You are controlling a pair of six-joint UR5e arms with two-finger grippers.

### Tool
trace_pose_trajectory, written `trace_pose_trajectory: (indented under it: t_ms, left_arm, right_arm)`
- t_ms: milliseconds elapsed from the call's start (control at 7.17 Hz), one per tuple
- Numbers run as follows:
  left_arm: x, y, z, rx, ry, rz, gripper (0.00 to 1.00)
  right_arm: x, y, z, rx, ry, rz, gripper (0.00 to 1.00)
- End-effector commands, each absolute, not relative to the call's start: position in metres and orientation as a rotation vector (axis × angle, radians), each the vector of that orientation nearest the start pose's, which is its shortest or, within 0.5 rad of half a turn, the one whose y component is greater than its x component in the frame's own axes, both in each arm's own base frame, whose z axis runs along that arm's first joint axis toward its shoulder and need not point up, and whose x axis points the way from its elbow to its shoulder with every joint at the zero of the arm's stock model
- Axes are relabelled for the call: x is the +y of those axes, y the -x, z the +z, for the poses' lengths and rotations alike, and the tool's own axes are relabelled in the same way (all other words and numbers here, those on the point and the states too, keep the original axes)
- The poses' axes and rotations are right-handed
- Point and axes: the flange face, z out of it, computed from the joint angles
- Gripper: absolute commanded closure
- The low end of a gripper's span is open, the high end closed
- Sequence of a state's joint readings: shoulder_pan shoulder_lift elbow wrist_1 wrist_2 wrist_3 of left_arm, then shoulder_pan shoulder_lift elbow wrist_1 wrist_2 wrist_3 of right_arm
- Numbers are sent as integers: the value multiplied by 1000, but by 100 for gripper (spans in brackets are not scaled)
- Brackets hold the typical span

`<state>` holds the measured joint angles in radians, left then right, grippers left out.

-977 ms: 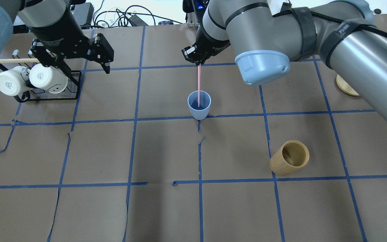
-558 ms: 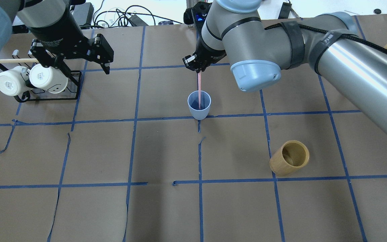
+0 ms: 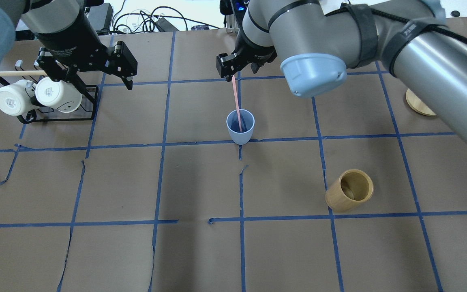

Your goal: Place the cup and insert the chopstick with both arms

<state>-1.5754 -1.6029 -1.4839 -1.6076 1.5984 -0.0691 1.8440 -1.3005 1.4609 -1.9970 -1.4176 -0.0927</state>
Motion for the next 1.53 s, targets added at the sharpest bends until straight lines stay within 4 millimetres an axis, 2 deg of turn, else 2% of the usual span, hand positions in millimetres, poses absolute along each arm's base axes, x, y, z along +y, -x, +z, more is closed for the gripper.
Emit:
trace_pose_trajectory:
  t_ms: [0, 140, 279, 419, 558, 698, 1395]
  left_arm:
    - [-506, 133, 512, 3113, 101, -30, 0]
    - [-506, 133, 511, 3113, 101, -30, 0]
    - [-506, 133, 511, 3113, 101, -30, 0]
    - [-506, 133, 512, 3113, 98, -30, 0]
    - [-505, 133, 512, 3113, 98, -30, 0]
    - [-505, 133, 511, 3113, 98, -28, 0]
    - [-507, 133, 510, 3114, 98, -25, 0]
  right_arm:
    - [-546, -250, 496, 3061, 472, -134, 20]
    - [-527, -197, 517, 3087, 334, 11, 17]
    - [-504, -163, 537, 3095, 266, 55, 17]
    - [-479, -154, 532, 3103, 257, 74, 17]
    - [-461, -152, 521, 3117, 259, -10, 17]
    - [-459, -153, 517, 3111, 254, -77, 0]
    - [-460, -152, 518, 3118, 236, -94, 0]
